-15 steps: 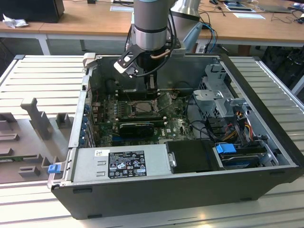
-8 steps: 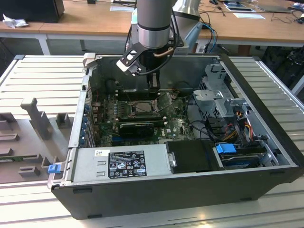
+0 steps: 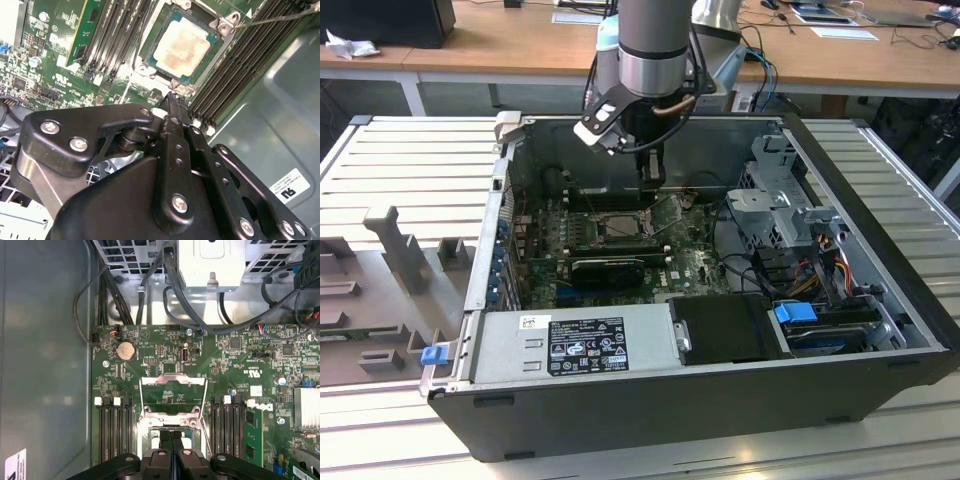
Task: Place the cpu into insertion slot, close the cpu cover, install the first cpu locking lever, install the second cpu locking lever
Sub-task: 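Close the cpu cover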
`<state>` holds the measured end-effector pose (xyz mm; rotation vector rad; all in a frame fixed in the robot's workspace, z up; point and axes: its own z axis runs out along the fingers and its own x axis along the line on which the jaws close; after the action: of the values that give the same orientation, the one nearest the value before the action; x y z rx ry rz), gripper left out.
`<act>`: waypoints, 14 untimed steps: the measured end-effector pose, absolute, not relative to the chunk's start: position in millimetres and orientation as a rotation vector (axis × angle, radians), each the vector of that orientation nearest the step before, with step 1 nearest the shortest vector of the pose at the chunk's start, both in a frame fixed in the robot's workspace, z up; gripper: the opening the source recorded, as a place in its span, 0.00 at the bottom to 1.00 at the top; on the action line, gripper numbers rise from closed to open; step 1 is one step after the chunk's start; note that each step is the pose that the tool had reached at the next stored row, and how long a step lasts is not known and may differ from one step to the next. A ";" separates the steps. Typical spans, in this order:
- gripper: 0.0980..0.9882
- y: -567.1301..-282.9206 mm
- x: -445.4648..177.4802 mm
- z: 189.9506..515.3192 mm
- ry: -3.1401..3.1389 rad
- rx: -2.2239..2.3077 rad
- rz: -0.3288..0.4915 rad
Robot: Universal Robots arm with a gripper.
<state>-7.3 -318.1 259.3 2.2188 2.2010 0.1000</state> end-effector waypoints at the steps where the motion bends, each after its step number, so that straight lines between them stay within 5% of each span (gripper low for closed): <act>1: 0.01 -317.7 -3.5 259.4 2.201 2.219 0.100; 14: 0.01 -316.2 18.5 266.0 2.201 2.219 0.100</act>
<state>18.5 -316.2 266.0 2.2186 2.2013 0.0998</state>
